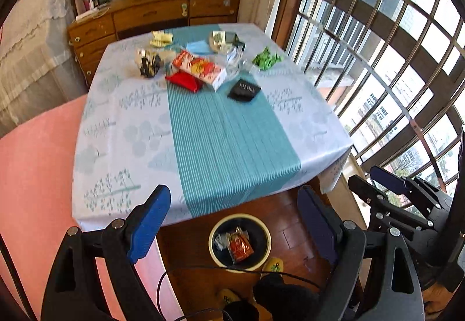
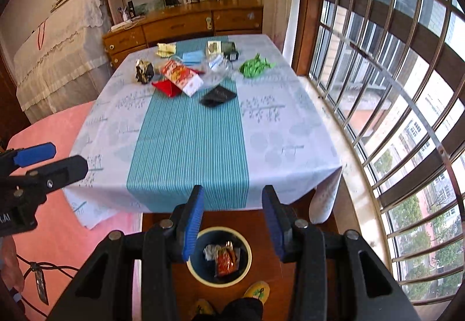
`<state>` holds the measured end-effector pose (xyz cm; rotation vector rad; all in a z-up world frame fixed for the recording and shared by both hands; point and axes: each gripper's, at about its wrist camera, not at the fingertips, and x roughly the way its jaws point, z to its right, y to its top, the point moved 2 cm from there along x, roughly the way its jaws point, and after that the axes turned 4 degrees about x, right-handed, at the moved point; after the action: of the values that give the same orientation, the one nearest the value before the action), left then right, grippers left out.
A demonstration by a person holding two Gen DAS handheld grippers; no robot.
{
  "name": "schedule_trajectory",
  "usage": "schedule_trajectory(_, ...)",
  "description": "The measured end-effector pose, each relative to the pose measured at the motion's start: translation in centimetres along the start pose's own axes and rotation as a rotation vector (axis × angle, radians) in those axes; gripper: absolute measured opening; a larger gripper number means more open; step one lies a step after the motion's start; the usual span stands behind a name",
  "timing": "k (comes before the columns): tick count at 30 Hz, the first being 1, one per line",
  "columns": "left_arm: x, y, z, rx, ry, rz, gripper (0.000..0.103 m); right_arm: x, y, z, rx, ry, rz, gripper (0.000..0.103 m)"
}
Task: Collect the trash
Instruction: 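Raise both tools from the bin and move them over the table, then grasp the green glove with the right gripper while the left gripper grasps the clear plastic bag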
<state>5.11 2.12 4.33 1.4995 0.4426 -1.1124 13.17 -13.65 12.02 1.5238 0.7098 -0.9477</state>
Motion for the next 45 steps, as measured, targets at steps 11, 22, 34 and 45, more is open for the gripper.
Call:
schedule_trajectory(11, 2.0, 8.3, -0.2, -0.021, -0.029, 0.057, 0.088, 3.1, 7.5, 2.7, 0.063, 0.045, 0.033, 0.052)
schedule_trajectory(22, 13.8, 19.5, -1.8, -0.154, 0.033, -0.002, 0.088, 17.1, 18.9, 6.8, 0.126, 0.181, -0.095, 0.06)
schedule_trajectory(34, 29.7, 27.1, -3.5, -0.263, 0.08, -0.173, 0.088, 34.1, 25.7, 8.1, 0.224, 0.266, -0.349, 0.064)
schedule_trajectory(45, 35.7, 28.1, -4.5, -0.258, 0.108, -0.247, 0.088, 38.2, 27.1, 6.4, 0.109, 0.249, -0.358, 0.062)
